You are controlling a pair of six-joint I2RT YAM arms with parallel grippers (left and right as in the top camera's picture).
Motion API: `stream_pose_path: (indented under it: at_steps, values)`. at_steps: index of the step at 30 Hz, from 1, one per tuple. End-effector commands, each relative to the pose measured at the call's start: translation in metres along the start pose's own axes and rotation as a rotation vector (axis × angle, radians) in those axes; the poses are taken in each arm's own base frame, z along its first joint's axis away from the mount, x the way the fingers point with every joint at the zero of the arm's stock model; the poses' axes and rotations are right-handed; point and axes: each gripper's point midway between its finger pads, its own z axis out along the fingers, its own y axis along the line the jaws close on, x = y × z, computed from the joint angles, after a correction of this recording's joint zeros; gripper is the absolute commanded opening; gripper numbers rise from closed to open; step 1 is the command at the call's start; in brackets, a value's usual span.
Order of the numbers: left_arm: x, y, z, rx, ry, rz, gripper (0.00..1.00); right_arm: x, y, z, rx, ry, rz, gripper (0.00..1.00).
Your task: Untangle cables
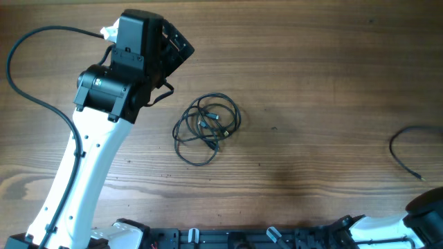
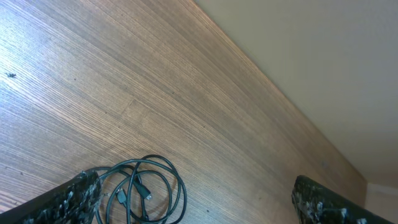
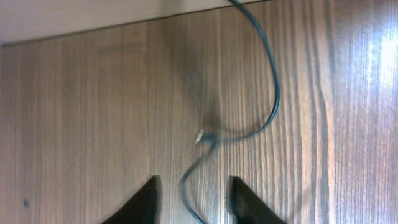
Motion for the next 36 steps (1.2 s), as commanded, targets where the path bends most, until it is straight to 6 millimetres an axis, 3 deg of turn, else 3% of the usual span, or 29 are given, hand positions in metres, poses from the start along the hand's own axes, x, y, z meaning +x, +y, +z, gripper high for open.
stream_pose_path:
  at_steps: [1, 3, 5, 7, 9, 11, 14, 17, 19, 22, 25, 30, 33, 34, 35, 36]
  values:
    - [0.002, 0.000, 0.003, 0.000, 0.015, 0.024, 1.00, 0.000, -0.013, 0.007, 0.065, -0.007, 0.032, 1.00]
    - [0.003, 0.000, 0.003, -0.003, 0.021, 0.024, 1.00, 0.011, -0.003, 0.007, 0.004, 0.053, 0.029, 1.00]
    - [0.005, 0.002, 0.003, -0.010, 0.026, 0.026, 1.00, 0.029, 0.025, 0.002, -0.164, 0.161, -0.047, 1.00]
    - [0.007, 0.004, 0.004, -0.018, 0.038, 0.063, 1.00, 0.068, 0.092, -0.031, -0.584, 0.327, -0.271, 0.98]
    - [0.017, 0.000, 0.007, 0.012, 0.091, 0.206, 0.99, 0.106, 0.126, -0.062, -0.819, 0.422, -0.443, 0.94]
    - [0.032, 0.004, 0.015, 0.006, 0.169, 0.288, 0.97, 0.149, 0.140, -0.076, -0.873, 0.497, -0.583, 0.93]
    - [0.061, 0.030, 0.040, -0.101, 0.323, 0.358, 0.91, 0.223, 0.157, -0.091, -0.875, 0.578, -0.814, 0.96]
    - [0.079, 0.048, 0.069, -0.180, 0.417, 0.418, 0.85, 0.273, 0.163, -0.093, -0.782, 0.581, -0.974, 1.00]
    - [0.088, 0.047, 0.101, -0.148, 0.462, 0.583, 0.84, 0.298, 0.164, -0.092, -0.712, 0.549, -1.082, 1.00]
    - [0.122, 0.043, 0.138, 0.016, 0.611, 0.830, 0.84, 0.320, 0.159, -0.093, -0.641, 0.525, -1.177, 1.00]
    - [0.143, 0.057, 0.178, 0.054, 0.687, 0.968, 0.81, 0.331, 0.155, -0.097, -0.631, 0.543, -1.204, 1.00]
    - [0.180, 0.070, 0.207, 0.198, 0.812, 1.128, 0.82, 0.332, 0.152, -0.097, -0.621, 0.556, -1.203, 1.00]
    - [0.175, 0.062, 0.232, 0.221, 0.730, 1.153, 0.54, 0.332, 0.151, -0.097, -0.616, 0.562, -1.203, 1.00]
    - [0.174, 0.058, 0.238, 0.230, 0.706, 1.158, 0.34, 0.332, 0.149, -0.097, -0.612, 0.566, -1.203, 1.00]
    - [0.170, 0.053, 0.242, 0.243, 0.673, 1.163, 0.06, 0.333, 0.149, -0.097, -0.610, 0.569, -1.203, 1.00]
    - [0.165, 0.050, 0.246, 0.223, 0.642, 1.141, 0.04, 0.333, 0.149, -0.097, -0.609, 0.570, -1.200, 1.00]
